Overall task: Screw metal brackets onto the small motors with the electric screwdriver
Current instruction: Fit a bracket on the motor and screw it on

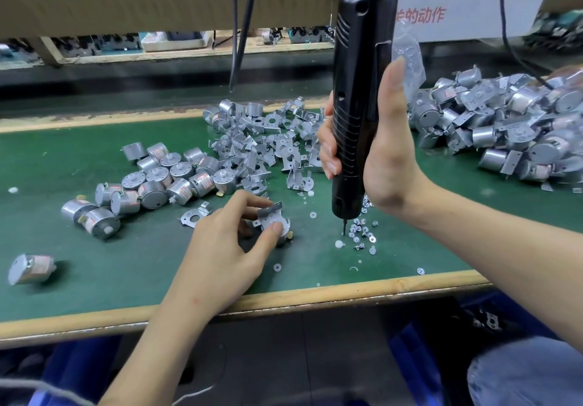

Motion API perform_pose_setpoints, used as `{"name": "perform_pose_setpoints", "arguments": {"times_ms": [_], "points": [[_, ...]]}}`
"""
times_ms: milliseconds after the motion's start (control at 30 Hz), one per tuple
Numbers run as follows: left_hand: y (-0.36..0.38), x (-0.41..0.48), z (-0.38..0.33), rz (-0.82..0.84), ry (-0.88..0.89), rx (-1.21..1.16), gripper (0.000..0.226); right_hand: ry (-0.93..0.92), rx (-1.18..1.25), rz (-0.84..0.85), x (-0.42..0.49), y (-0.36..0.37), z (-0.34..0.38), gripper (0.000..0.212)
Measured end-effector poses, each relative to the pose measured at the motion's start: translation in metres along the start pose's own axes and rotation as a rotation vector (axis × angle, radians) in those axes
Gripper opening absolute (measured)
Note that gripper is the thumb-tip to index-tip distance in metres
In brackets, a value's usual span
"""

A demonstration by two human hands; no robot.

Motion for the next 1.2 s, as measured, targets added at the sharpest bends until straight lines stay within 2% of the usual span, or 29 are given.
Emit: {"name": "perform_pose_setpoints", "arguments": {"times_ms": [300,500,733,1200], "points": [[0.000,0.000,-0.003,-0.001,0.028,0.039,0.022,0.005,-0.013,0.003,0.000,-0.002,0.001,0.098],[0.002,0.001,-0.003,0.012,0.036,0.051,0.024,0.004,-0.005,-0.009,0.001,-0.001,0.001,0.087],[0.002,0.001,-0.003,0.012,0.041,0.062,0.025,0.011,0.001,-0.009,0.003,0.002,-0.001,0.090],[0.001,0.001,-0.009,0.011,0.074,0.096,0.030,-0.006,0.065,0.007,0.001,0.015,0.000,0.080]]}}
Point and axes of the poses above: each hand's wrist, its own x-axis towards the middle knuckle, its own y-axis out of the palm, z = x × y, the point moved 10 cm from there along x, towards the middle knuckle, and after that the axes turned 5 degrees about -y, right-handed, at the moved point
